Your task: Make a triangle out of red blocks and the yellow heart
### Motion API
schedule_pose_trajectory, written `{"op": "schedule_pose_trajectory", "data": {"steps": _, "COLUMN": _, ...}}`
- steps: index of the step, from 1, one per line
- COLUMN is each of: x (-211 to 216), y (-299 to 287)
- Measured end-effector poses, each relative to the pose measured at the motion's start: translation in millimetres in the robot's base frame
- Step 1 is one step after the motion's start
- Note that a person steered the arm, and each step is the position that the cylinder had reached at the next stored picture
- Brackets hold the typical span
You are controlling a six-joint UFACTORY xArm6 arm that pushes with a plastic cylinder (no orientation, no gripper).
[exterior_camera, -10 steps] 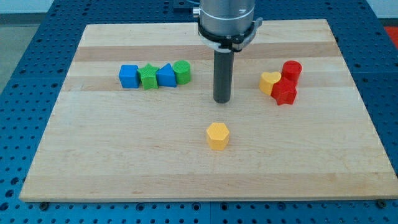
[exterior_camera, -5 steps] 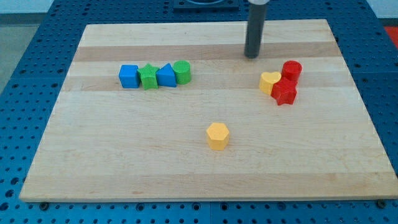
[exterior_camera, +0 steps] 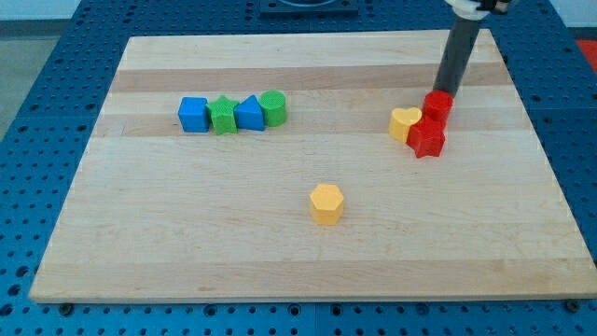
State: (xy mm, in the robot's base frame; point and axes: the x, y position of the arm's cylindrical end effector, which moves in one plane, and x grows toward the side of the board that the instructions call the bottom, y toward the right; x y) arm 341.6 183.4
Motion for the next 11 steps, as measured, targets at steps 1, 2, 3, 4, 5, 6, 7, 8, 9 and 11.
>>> {"op": "schedule_pose_trajectory", "data": {"steps": 1, "x": 3.8, "y": -18.0}}
{"op": "schedule_pose_trajectory", "data": {"steps": 2, "x": 9.2, "y": -23.8}}
{"op": "schedule_pose_trajectory", "data": {"steps": 3, "x": 25.2, "y": -23.8}}
{"op": "schedule_pose_trajectory", "data": {"steps": 4, "x": 43.5, "y": -23.8}}
{"op": "schedule_pose_trajectory", "data": {"steps": 5, "x": 62.5, "y": -23.8}}
{"op": "schedule_pose_trajectory", "data": {"steps": 6, "x": 82.3, "y": -23.8}}
{"op": "schedule_pose_trajectory", "data": {"steps": 7, "x": 103.2, "y": -23.8}}
{"op": "schedule_pose_trajectory", "data": {"steps": 8, "x": 114.5, "y": -23.8}}
{"op": "schedule_pose_trajectory", "data": {"steps": 9, "x": 108.8, "y": -23.8}}
{"op": "schedule_pose_trajectory", "data": {"steps": 11, "x": 110.1, "y": -24.5}}
